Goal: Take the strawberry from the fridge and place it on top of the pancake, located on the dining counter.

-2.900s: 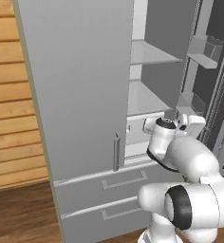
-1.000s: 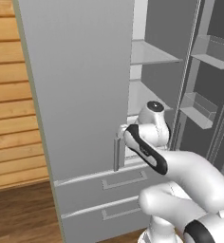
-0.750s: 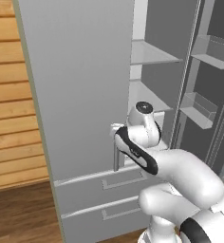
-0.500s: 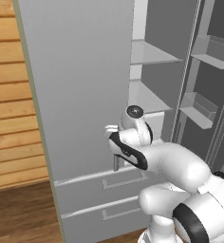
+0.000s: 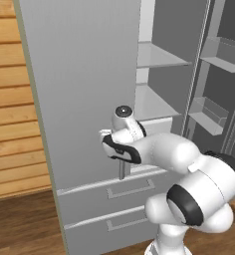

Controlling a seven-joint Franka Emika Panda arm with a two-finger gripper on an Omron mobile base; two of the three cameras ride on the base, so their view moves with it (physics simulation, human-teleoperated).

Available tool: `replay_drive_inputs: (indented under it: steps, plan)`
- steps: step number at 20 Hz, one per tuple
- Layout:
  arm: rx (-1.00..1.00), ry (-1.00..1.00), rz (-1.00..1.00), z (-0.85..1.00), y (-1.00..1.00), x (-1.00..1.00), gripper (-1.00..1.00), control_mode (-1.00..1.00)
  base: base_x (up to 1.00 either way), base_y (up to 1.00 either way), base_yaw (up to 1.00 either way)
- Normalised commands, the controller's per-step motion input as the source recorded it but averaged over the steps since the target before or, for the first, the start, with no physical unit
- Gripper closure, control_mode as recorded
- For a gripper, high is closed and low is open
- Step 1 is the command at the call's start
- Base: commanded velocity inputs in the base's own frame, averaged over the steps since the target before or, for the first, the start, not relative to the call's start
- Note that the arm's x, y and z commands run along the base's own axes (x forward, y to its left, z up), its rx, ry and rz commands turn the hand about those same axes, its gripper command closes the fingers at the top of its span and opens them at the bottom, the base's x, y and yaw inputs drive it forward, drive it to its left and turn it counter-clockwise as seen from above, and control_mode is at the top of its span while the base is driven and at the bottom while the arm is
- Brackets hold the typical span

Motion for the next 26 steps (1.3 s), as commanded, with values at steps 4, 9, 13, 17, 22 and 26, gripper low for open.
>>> replay_drive_inputs:
  steps: [4, 9, 13, 17, 22, 26]
  plan:
    - [0.0, 0.08, 0.02, -0.02, -0.27, 0.21, -1.0, -1.0, 0.0, 0.0, 0.0]
    - [0.02, 0.01, 0.02, -0.42, 0.06, -0.09, -1.0, -1.0, 0.0, 0.0, 0.0]
    - [0.08, 0.0, 0.0, -0.36, 0.02, -0.02, -1.0, -1.0, 0.0, 0.0, 0.0]
    - [0.08, -0.01, 0.0, -0.18, -0.02, 0.0, -1.0, -1.0, 0.0, 0.0, 0.0]
    - [0.01, -0.01, 0.0, 0.0, -0.02, -0.2, 1.0, -1.0, 0.0, 0.0, 0.0]
    - [0.0, 0.1, -0.02, -0.01, 0.01, -0.56, 1.0, -1.0, 0.0, 0.0, 0.0]
